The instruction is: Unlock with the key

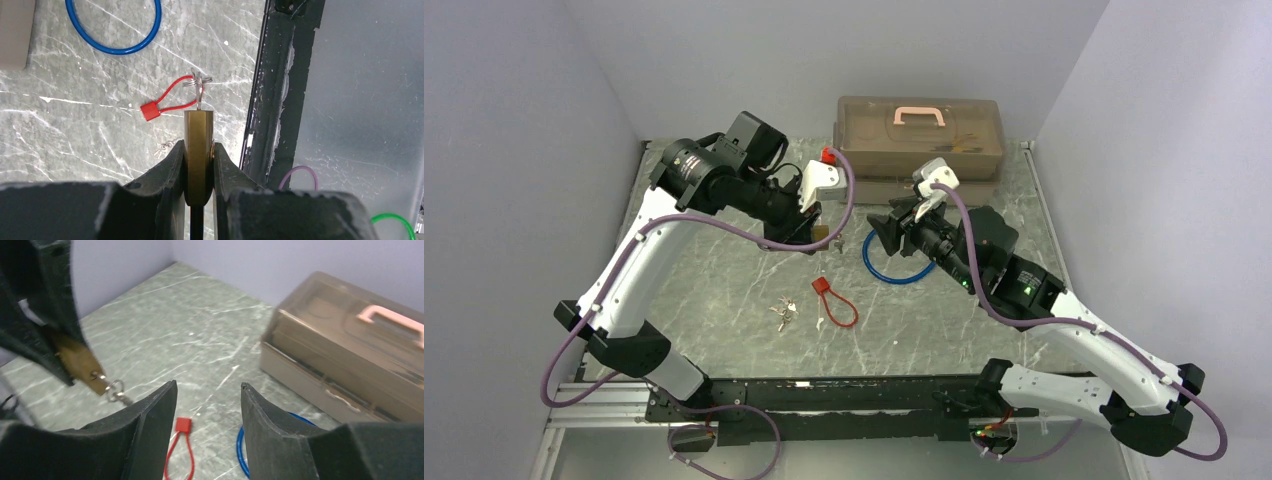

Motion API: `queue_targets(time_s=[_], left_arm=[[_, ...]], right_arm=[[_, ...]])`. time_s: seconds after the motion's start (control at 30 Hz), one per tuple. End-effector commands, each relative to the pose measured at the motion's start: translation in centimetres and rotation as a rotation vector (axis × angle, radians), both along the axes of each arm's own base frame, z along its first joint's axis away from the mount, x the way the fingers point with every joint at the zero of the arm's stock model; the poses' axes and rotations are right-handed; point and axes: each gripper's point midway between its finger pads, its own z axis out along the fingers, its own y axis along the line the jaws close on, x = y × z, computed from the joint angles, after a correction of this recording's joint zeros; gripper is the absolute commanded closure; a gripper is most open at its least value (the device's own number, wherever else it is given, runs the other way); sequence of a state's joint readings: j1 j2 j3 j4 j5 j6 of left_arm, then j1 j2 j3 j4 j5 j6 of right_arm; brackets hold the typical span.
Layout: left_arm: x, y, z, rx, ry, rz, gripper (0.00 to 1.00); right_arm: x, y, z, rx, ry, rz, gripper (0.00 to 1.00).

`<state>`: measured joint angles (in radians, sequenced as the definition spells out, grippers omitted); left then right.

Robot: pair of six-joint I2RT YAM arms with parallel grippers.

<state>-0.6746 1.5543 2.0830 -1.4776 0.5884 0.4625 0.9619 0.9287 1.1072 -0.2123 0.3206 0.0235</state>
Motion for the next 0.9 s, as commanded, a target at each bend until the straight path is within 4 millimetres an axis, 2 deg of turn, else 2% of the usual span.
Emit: queue_targets(time_s=[0.0, 0.07, 0.23, 0.4, 0.7, 0.87], left_arm=[[-1.9, 0.1, 2.5, -0.099, -0.064, -0.095, 1.0], [-2.3, 0.3, 2.6, -0.106, -0.074, -0.113, 1.0], [-2.9, 0.6, 2.3, -0.114, -0.086, -0.14, 1.0], [-3.4, 0.5, 2.4, -0.121, -0.066, -0.156, 1.0], [-3.6, 0.5, 2.7, -0.143, -0.086, -0.169, 1.0], [-3.6, 0.5, 2.6, -0.141, -0.084, -0.167, 1.0]], right_arm=[[-4.8, 3.2, 2.1, 0.003, 0.031, 0.388, 0.47], [-6.1, 4.0, 2.5, 0.028, 0.05, 0.505, 0.45], [-7.5, 4.6, 3.5, 0.105, 0.07, 0.658, 0.42], [-7.6, 5.7, 3.0, 0.109, 0.124, 0.743, 0.45], [-7.9, 7.5, 2.6, 0.132, 0.18, 0.853, 0.58], [-7.6, 7.8, 2.4, 0.141, 0.19, 0.849, 0.72]])
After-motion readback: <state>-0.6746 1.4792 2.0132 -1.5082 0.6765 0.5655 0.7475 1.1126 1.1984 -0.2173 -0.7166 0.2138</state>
